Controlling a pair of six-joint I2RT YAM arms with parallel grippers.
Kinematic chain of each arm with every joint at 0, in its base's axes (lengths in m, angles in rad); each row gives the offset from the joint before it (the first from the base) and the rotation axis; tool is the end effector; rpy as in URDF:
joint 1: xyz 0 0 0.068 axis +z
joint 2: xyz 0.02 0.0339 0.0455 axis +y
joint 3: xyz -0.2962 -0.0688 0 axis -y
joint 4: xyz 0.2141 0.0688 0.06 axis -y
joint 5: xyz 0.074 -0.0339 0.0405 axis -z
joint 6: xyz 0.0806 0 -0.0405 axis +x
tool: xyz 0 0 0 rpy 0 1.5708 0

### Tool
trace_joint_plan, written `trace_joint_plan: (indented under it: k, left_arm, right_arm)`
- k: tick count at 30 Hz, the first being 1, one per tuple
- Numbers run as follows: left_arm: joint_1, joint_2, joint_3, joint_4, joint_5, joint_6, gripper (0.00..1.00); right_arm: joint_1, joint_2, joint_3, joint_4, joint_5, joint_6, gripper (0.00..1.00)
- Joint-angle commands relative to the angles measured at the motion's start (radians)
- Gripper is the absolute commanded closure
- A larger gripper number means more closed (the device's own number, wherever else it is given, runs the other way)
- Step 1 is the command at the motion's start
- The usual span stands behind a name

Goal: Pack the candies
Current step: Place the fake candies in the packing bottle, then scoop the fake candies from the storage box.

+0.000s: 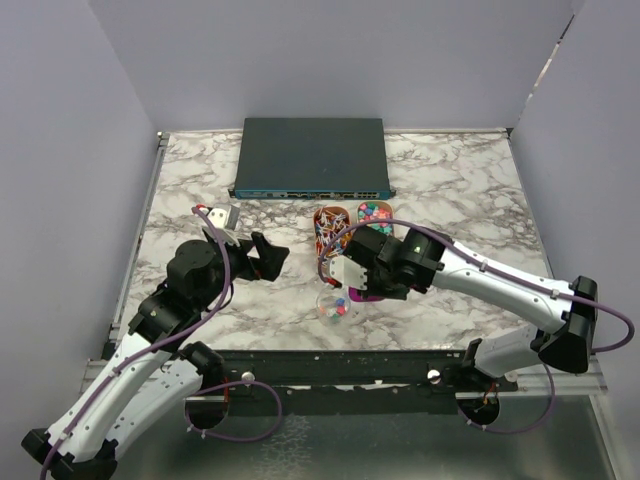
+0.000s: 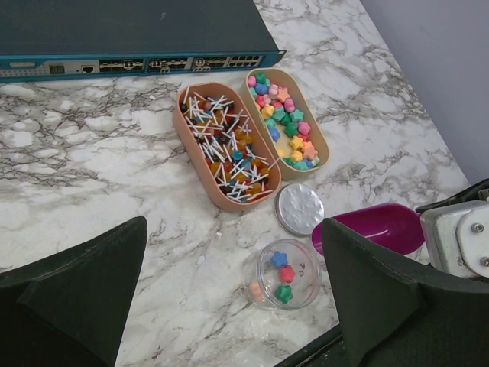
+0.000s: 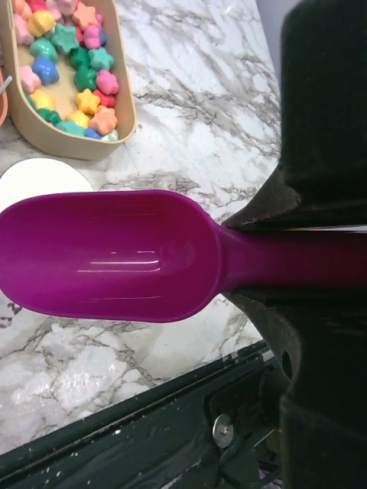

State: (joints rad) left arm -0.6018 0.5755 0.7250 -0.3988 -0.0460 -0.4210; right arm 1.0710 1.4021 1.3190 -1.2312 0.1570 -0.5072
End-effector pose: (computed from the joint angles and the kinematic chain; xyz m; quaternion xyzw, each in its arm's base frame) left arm 0.1043 -0.0672 0.3278 0.0572 0.7874 -0.2844 0.5439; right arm 0.1201 0.1937 0.2989 -0.6947 0.7037 -0.0392 0.1441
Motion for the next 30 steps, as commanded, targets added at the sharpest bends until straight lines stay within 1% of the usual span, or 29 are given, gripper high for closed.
trace_joint_plan:
  k: [1, 6, 9, 13, 17, 24, 30]
  left_arm:
    - [0.007, -0.015, -0.012, -0.008, 0.006, 0.016, 0.03]
    - [0.008, -0.021, -0.012, -0.008, 0.006, 0.017, 0.03]
    - [0.007, -0.023, -0.013, -0.008, 0.006, 0.017, 0.03]
    - [0.008, -0.025, -0.013, -0.008, 0.011, 0.015, 0.03]
    - [0.007, -0.026, -0.012, -0.008, 0.012, 0.015, 0.03]
    - [0.008, -0.031, -0.014, -0.008, 0.012, 0.015, 0.03]
    - [0.008, -0.033, -0.013, -0.008, 0.009, 0.016, 0.03]
  right_arm:
    - [0.01, -0.011, 0.032, -0.03, 0.093, 0.003, 0.99]
    - [0.01, -0.053, 0.049, 0.063, 0.127, 0.068, 0.99]
    - [-0.001, -0.057, 0.063, 0.09, 0.18, 0.136, 0.99]
    - [-0.047, -0.017, 0.112, 0.062, 0.197, 0.262, 0.99]
    - [-0.089, 0.034, 0.158, 0.024, 0.172, 0.383, 0.99]
    - [-0.248, 0.145, 0.229, -0.053, 0.118, 0.634, 0.99]
    - [-0.312, 0.194, 0.226, -0.044, 0.073, 0.708, 0.99]
